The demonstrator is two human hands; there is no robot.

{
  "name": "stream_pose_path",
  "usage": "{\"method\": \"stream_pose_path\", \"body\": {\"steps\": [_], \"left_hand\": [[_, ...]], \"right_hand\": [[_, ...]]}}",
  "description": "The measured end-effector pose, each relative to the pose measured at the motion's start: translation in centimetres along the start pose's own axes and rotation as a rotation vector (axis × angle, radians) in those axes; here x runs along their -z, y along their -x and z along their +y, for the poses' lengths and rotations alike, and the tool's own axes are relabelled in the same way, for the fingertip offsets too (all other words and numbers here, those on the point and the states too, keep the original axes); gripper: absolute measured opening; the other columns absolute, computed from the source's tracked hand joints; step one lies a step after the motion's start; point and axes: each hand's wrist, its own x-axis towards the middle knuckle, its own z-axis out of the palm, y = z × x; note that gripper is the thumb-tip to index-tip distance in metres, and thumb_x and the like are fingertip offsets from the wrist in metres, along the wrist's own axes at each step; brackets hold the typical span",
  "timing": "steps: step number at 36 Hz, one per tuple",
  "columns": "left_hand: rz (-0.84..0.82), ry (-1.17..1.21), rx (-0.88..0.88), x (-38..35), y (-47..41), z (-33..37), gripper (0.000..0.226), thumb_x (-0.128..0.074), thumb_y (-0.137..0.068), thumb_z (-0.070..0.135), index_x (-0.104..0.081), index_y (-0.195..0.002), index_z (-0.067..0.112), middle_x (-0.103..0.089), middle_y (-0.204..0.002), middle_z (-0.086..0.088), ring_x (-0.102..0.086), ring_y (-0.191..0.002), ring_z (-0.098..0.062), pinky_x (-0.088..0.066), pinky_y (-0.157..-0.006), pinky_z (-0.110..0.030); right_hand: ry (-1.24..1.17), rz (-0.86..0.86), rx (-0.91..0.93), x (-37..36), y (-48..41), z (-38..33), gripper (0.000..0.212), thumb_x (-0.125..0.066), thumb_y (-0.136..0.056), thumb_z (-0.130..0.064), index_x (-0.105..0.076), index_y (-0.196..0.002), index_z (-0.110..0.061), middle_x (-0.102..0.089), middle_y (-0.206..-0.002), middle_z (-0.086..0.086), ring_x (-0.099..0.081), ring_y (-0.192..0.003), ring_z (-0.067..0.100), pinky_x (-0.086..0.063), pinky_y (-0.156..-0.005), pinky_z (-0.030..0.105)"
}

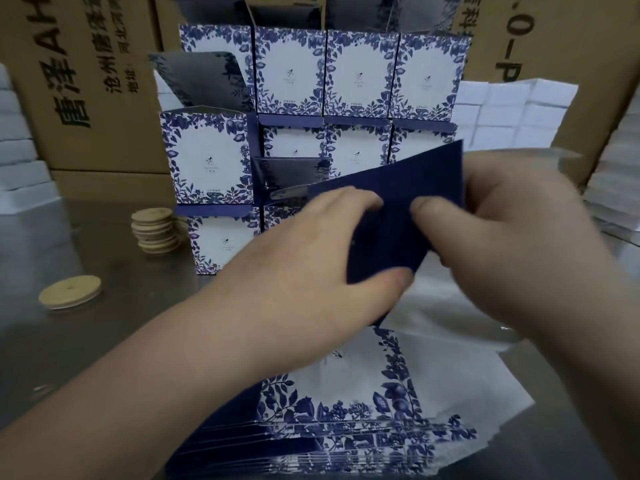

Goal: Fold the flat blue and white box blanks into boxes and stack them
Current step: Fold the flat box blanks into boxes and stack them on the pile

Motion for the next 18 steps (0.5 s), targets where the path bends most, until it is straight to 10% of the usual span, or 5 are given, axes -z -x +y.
{"method": "stream_pose_path", "body": {"steps": [4,7,14,18], "left_hand": [[0.030,-0.013,0.018,-0.5,0.5,1.0,0.050,-0.047,-0.060,0.075,-0.025,-0.095,0.046,-0.046,-0.117,0.025,-0.055,-0.101,-0.005,-0.048,-0.080,-0.035],[-0.010,-0.107,0.079,-1.0,0.2,0.8,0.049,-0.044,-0.058,0.068,-0.020,-0.091,0.040,-0.045,-0.109,0.020,-0.054,-0.088,-0.011,-0.044,-0.068,-0.031],[0.025,-0.296,0.145,-2.6,-0.8,-1.7,0.074,-0.043,-0.088,0.049,0.005,-0.143,0.036,-0.033,-0.146,0.009,-0.055,-0.103,-0.021,-0.030,-0.066,-0.027],[0.138,-0.362,0.142,-2.6,-1.4,-3.2,0.070,-0.038,-0.094,0.037,0.005,-0.148,0.028,-0.049,-0.135,-0.005,-0.057,-0.094,-0.028,-0.030,-0.064,-0.031]], "right_hand": [[-0.005,-0.033,-0.026,-1.7,0.1,0.7,0.030,-0.041,-0.067,-0.038,-0.053,-0.094,-0.045,-0.062,-0.075,-0.025,-0.056,-0.066,0.002,-0.045,-0.055,0.027],[-0.021,-0.065,-0.050,-3.1,0.3,1.2,0.021,-0.042,-0.071,-0.043,-0.058,-0.084,-0.036,-0.064,-0.072,-0.015,-0.058,-0.069,0.005,-0.050,-0.065,0.034],[-0.070,-0.139,0.044,-3.9,0.4,1.7,0.029,-0.045,-0.085,-0.053,-0.055,-0.074,-0.028,-0.062,-0.068,-0.015,-0.056,-0.067,0.004,-0.047,-0.062,0.036],[-0.125,-0.031,0.152,-3.3,0.5,1.3,0.028,-0.046,-0.084,-0.052,-0.056,-0.069,-0.030,-0.062,-0.077,-0.017,-0.056,-0.065,0.002,-0.045,-0.054,0.028]]}}
